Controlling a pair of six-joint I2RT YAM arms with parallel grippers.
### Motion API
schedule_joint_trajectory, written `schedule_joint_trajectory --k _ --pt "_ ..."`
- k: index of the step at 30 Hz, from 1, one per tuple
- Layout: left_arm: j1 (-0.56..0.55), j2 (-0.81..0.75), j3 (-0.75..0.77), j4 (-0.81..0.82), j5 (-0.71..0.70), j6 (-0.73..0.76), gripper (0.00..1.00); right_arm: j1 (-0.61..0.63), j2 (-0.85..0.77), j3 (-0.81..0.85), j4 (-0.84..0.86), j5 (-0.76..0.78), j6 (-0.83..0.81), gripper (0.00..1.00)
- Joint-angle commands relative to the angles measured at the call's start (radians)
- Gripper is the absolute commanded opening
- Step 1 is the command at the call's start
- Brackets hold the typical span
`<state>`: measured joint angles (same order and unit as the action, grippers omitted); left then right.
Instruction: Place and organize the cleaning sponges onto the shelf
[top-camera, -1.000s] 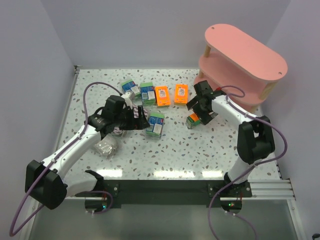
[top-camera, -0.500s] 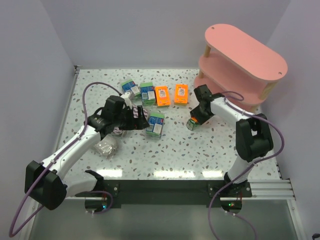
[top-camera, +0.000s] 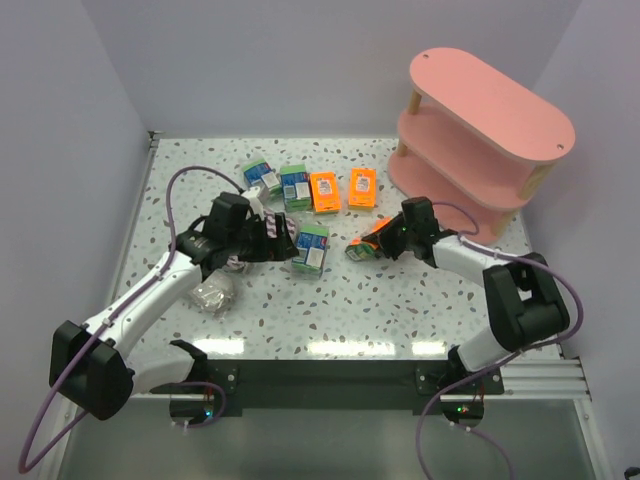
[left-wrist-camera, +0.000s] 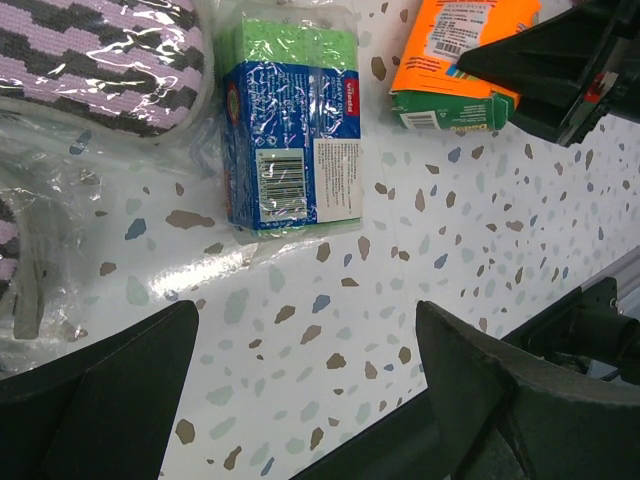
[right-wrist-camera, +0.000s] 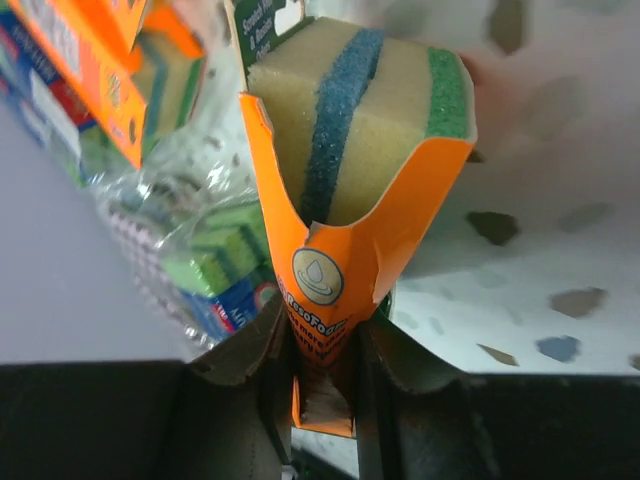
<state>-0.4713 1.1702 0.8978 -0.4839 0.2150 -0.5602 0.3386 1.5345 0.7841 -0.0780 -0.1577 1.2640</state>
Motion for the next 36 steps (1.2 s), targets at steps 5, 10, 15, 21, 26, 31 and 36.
schedule_joint_trajectory --k 5,10,15,21,26,31,36 --pt "0.005 -0.006 -0.028 0.054 0.032 -0.014 0.95 0.002 0.147 -0.111 0.429 -0.319 -0.009 0.43" --pt "0.005 -0.007 -0.031 0.054 0.034 -0.012 0.95 0.004 0.092 -0.123 0.261 -0.228 -0.104 0.76" --pt "0.005 0.005 -0.031 0.061 0.032 -0.007 0.95 0.004 -0.038 -0.08 -0.078 -0.102 -0.205 0.84" --pt "0.005 0.028 -0.031 0.093 0.063 -0.01 0.95 0.004 -0.142 -0.002 -0.354 0.027 -0.271 0.88" --pt "0.005 0.083 -0.008 0.158 0.109 -0.02 0.9 0.004 -0.174 0.113 -0.501 0.128 -0.342 0.73" --pt "0.002 0.201 0.113 0.237 0.199 0.005 0.47 0.004 -0.139 0.191 -0.569 0.213 -0.365 0.13" --pt "-0.012 0.396 0.286 0.228 0.282 0.025 0.16 0.004 -0.047 0.244 -0.55 0.273 -0.426 0.0"
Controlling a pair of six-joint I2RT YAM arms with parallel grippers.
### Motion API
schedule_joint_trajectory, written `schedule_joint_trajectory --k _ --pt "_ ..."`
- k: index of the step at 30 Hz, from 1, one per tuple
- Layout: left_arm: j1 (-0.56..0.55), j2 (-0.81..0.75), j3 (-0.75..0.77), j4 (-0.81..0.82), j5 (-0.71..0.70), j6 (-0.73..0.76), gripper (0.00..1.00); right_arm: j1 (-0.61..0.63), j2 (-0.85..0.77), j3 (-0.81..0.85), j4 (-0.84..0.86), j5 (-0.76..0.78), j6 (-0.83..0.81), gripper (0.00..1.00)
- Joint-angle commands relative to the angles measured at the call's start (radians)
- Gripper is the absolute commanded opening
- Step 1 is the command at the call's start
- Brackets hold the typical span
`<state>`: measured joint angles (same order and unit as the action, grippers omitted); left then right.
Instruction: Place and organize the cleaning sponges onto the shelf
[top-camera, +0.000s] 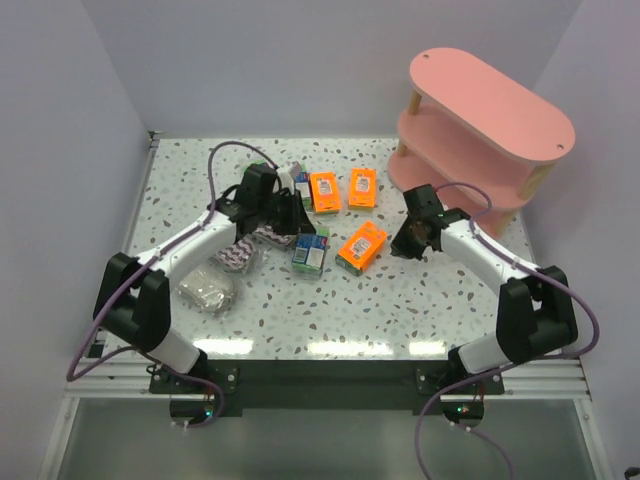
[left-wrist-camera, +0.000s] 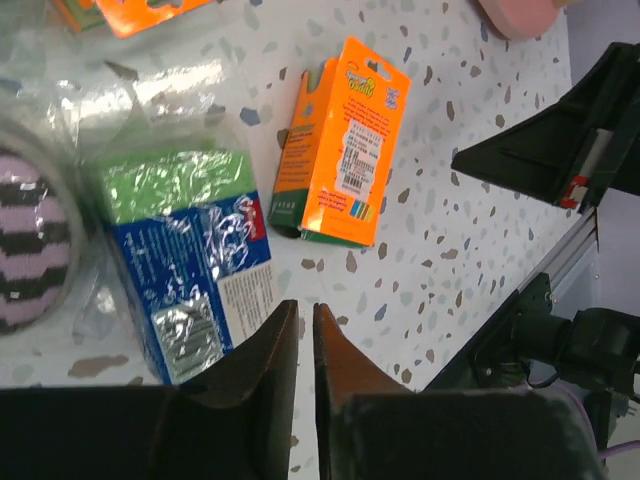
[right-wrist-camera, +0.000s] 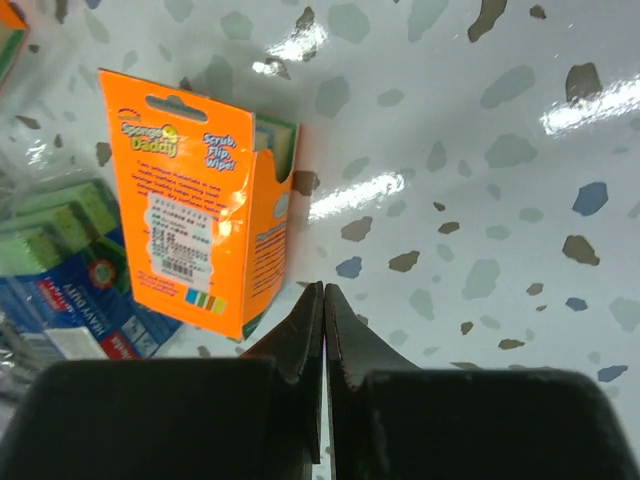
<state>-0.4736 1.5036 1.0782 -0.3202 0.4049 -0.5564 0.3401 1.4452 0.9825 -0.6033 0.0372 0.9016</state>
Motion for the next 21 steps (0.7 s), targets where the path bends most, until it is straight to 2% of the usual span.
schedule_joint_trajectory --k 1,5,8,11,13,16,17,21 --pt "-0.025 0.078 0.121 0.058 0.097 0.024 0.14 0.002 0.046 0.053 -0.001 0.079 -0.085 0.0" --pt "-0.077 0.104 0.135 0.049 0.086 0.029 0.1 0.002 0.066 0.136 0.05 0.104 -0.167 0.02" --pt "-0.112 0.087 0.085 0.059 0.084 0.013 0.06 0.002 0.096 0.212 0.06 0.133 -0.277 0.2" --pt "-0.177 0.078 0.039 0.073 0.078 -0.002 0.0 0.002 0.173 0.309 0.05 0.118 -0.366 0.26" --pt "-0.229 0.081 0.016 0.075 0.072 -0.017 0.0 0.002 0.233 0.402 0.022 0.095 -0.397 0.25" --pt "-0.269 0.08 -0.043 0.079 0.043 -0.051 0.0 0.002 0.334 0.496 -0.029 0.125 -0.411 0.15" --pt "-0.273 0.072 -0.069 0.081 0.023 -0.056 0.0 0.002 0.371 0.51 -0.032 0.139 -0.406 0.09" --pt "-0.289 0.084 -0.09 0.058 -0.023 -0.06 0.0 0.002 0.455 0.602 -0.079 0.21 -0.385 0.0"
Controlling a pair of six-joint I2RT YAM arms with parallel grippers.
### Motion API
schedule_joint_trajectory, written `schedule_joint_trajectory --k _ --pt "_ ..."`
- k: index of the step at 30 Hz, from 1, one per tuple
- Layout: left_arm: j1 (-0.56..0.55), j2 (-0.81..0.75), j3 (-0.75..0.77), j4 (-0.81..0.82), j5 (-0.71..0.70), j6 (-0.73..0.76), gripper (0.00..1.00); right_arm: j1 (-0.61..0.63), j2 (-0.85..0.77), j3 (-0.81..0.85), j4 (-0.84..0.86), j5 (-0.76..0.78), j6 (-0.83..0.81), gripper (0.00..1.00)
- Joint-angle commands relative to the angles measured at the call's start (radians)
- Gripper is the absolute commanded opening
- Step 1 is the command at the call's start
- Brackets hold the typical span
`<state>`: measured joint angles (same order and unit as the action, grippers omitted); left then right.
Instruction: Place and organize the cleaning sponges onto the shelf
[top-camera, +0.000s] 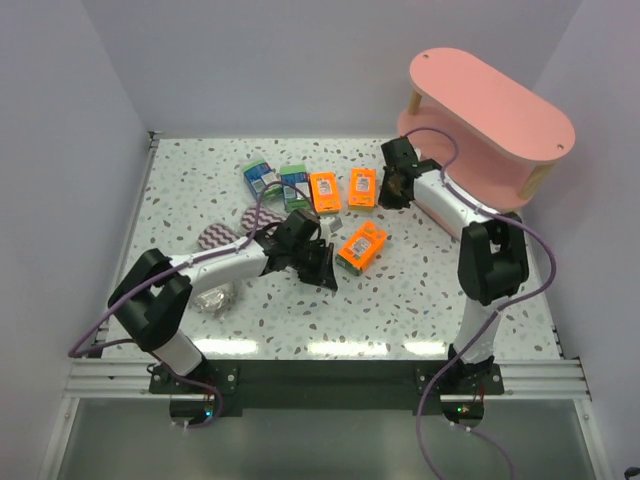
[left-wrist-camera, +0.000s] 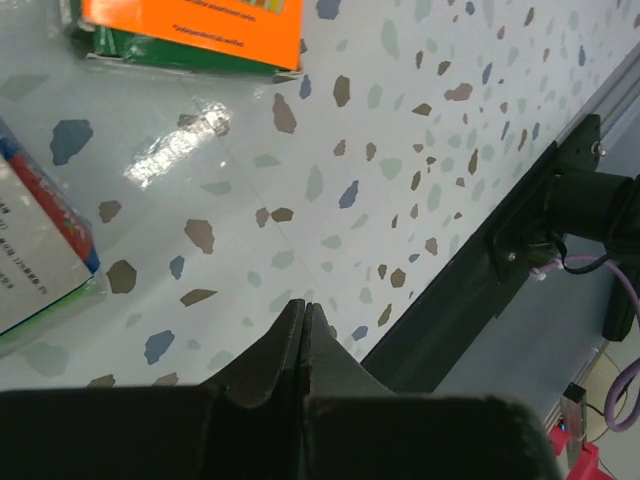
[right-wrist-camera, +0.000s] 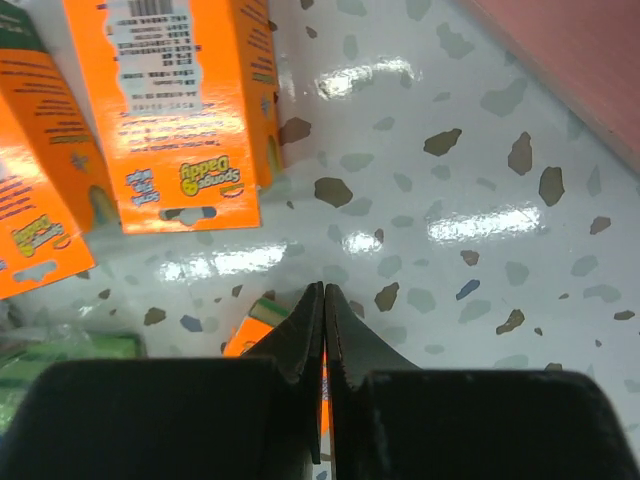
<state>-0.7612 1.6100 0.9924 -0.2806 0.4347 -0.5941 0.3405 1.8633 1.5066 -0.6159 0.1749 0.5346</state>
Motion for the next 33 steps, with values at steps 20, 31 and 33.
schedule_joint_trajectory --k 20,31,33 --pt "0.003 0.32 0.304 -0.022 -0.252 0.085 0.0 0.078 0.085 -0.072 -0.05 -0.094 -0.018 0.0" --pt "0.051 0.346 0.348 -0.019 -0.241 0.122 0.0 0.14 -0.177 -0.361 -0.065 -0.071 0.08 0.0" --pt "0.06 0.361 0.37 -0.017 -0.225 0.126 0.0 0.146 -0.213 -0.419 -0.068 -0.08 0.108 0.0"
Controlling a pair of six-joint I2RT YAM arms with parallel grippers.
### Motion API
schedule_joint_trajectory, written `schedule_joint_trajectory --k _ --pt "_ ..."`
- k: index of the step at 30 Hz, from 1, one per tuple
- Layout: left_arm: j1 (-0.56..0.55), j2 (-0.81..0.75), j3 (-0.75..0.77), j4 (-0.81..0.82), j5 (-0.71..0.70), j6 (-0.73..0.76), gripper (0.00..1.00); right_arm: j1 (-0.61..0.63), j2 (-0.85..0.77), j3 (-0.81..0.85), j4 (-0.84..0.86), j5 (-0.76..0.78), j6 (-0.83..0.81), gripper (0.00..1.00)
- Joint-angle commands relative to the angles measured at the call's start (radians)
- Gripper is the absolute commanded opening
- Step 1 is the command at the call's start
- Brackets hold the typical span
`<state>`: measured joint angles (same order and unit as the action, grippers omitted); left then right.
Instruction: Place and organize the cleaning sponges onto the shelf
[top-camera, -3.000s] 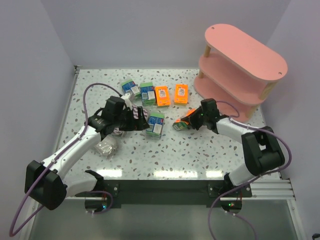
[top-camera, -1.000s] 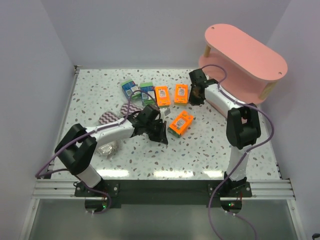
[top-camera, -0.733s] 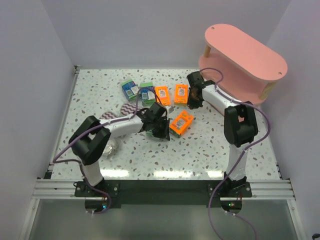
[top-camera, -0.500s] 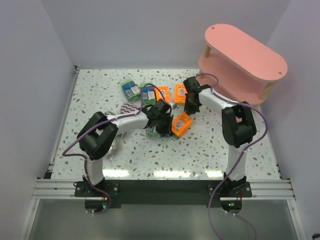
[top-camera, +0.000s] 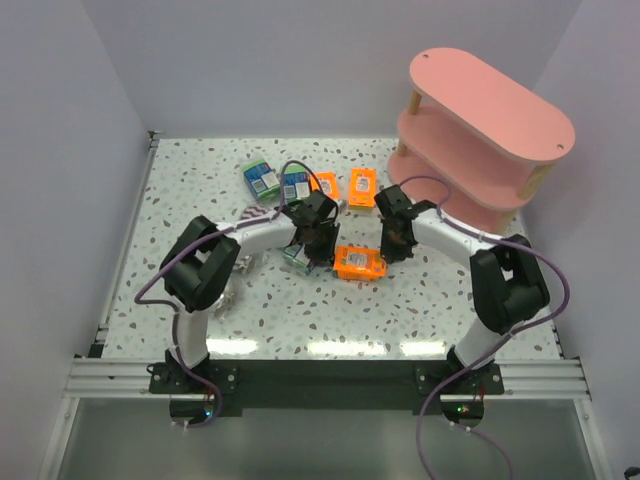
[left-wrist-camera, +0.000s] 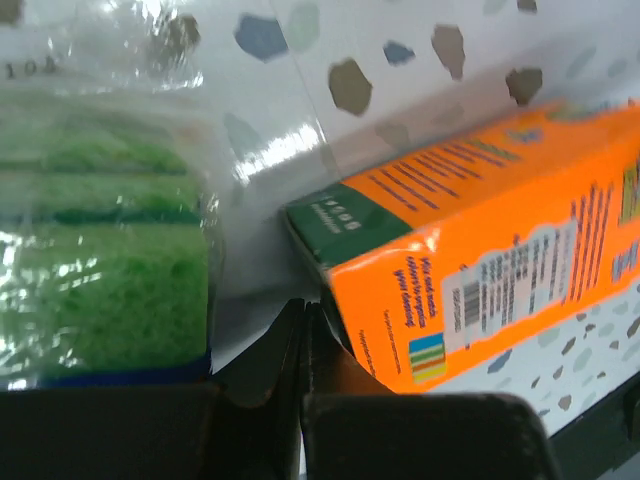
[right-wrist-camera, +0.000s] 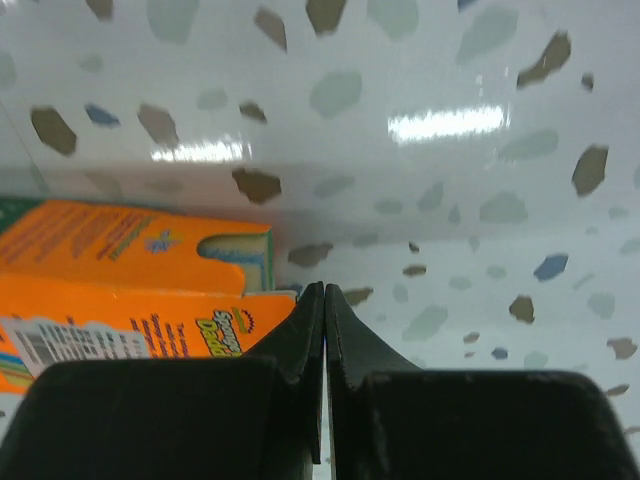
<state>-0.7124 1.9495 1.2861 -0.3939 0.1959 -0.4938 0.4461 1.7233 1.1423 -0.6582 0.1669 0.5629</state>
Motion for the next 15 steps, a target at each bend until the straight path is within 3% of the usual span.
schedule_joint_trajectory --k 1,10,15 --pt "0.013 0.04 0.105 0.098 0.019 0.026 0.0 0.052 -0.109 -0.073 -0.03 -0.073 0.107 0.0" --pt "0.019 0.169 0.315 0.104 0.143 -0.014 0.0 0.121 -0.25 -0.231 -0.021 -0.141 0.224 0.0" --pt "0.022 0.178 0.312 0.162 0.175 -0.028 0.0 0.121 -0.318 -0.257 -0.072 -0.139 0.224 0.01"
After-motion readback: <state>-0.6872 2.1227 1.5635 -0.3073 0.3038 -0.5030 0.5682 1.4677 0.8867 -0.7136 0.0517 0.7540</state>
